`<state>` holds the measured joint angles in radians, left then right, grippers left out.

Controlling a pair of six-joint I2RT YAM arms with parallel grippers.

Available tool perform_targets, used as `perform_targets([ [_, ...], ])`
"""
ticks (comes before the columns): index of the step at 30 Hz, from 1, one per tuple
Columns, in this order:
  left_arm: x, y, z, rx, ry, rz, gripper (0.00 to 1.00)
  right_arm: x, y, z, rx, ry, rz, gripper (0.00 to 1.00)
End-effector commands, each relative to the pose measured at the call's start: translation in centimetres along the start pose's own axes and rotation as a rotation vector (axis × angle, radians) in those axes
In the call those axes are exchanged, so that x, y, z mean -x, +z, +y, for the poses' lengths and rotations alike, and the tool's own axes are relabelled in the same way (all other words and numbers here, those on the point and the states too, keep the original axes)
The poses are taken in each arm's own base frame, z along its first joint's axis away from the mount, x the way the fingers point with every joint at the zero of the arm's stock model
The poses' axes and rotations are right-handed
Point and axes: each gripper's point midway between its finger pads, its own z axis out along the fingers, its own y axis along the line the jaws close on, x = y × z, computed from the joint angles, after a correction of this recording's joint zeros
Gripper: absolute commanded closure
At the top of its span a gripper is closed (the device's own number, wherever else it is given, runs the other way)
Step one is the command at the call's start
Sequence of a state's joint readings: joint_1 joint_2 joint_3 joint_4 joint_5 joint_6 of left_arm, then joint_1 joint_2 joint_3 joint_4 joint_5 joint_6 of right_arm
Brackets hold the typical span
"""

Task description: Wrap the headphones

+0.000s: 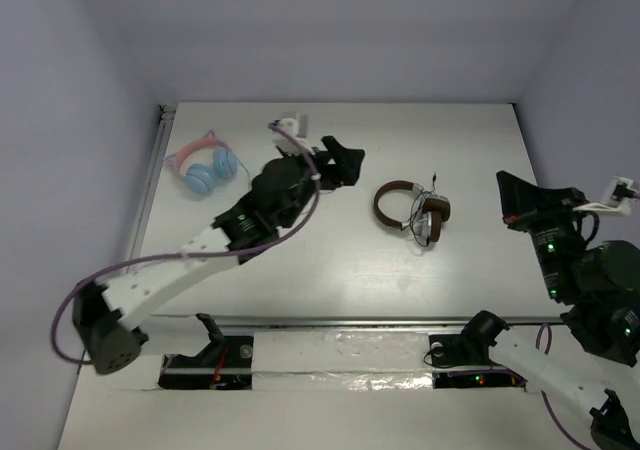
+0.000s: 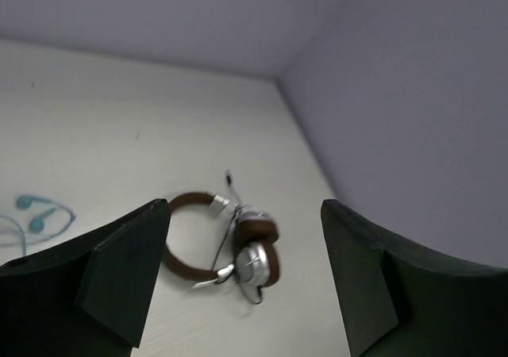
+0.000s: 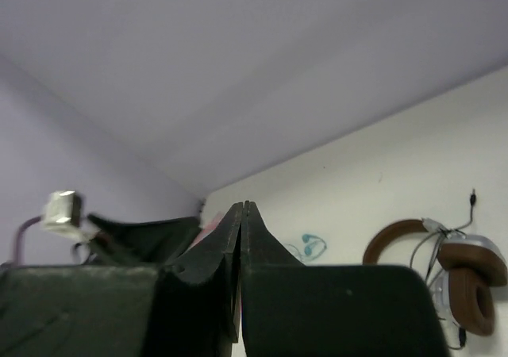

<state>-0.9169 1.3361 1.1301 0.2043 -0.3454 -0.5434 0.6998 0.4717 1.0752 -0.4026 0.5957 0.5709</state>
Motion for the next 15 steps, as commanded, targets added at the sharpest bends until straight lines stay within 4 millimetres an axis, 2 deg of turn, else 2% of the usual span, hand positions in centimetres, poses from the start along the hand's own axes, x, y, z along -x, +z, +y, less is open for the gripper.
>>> perform_targets([
  [1,3.6,-4.5,0.7,-0.023,0.002,-0.112,0.25,4.3,-2.0,2.9,0.136,0.034,-0.071,1.00],
  [2,5.2,-6.5,0.7,-0.047,-0.019,-0.149,0.24,4.7,-2.5,2.7,0.135,0.034,-0.072,1.00],
  [3,5.2,-7.5,1.2,-0.043,-0.021,-0.147,0.22,4.8,-2.8,2.4,0.126,0.036,-0.074,1.00],
  [4,4.3,-8.2,2.3,-0.026,-0.019,-0.132,0.21,5.0,-3.0,2.0,0.114,0.037,-0.079,0.98],
  [5,4.4,-9.0,2.7,-0.028,-0.024,-0.137,0.21,5.3,-3.5,1.2,0.092,0.045,-0.095,0.93],
  [6,5.4,-10.9,3.0,-0.041,-0.039,-0.160,0.20,5.4,-3.7,0.7,0.078,0.053,-0.103,0.88],
  [7,4.8,-11.5,3.8,-0.030,-0.041,-0.154,0.19,5.0,-3.7,0.1,0.057,0.053,-0.102,0.72],
  [8,5.6,-13.2,4.2,-0.038,-0.055,-0.177,0.19,5.2,-4.1,-0.8,0.030,0.067,-0.118,0.62],
  [9,5.9,-14.0,4.6,-0.037,-0.061,-0.189,0.19,4.9,-4.1,-1.3,0.012,0.067,-0.118,0.55],
  [10,5.7,-14.4,5.2,-0.025,-0.060,-0.192,0.18,4.5,-4.0,-1.7,-0.004,0.069,-0.115,0.39],
  [12,6.2,-15.8,5.7,-0.033,-0.058,-0.215,0.18,4.2,-3.8,-2.5,-0.046,0.077,-0.117,0.26],
  [13,6.0,-15.9,6.1,-0.024,-0.047,-0.211,0.19,4.1,-3.7,-2.6,-0.053,0.075,-0.116,0.01],
  [15,5.4,-16.0,6.8,0.013,-0.033,-0.188,0.18,4.0,-3.3,-2.3,-0.056,0.077,-0.109,0.00],
])
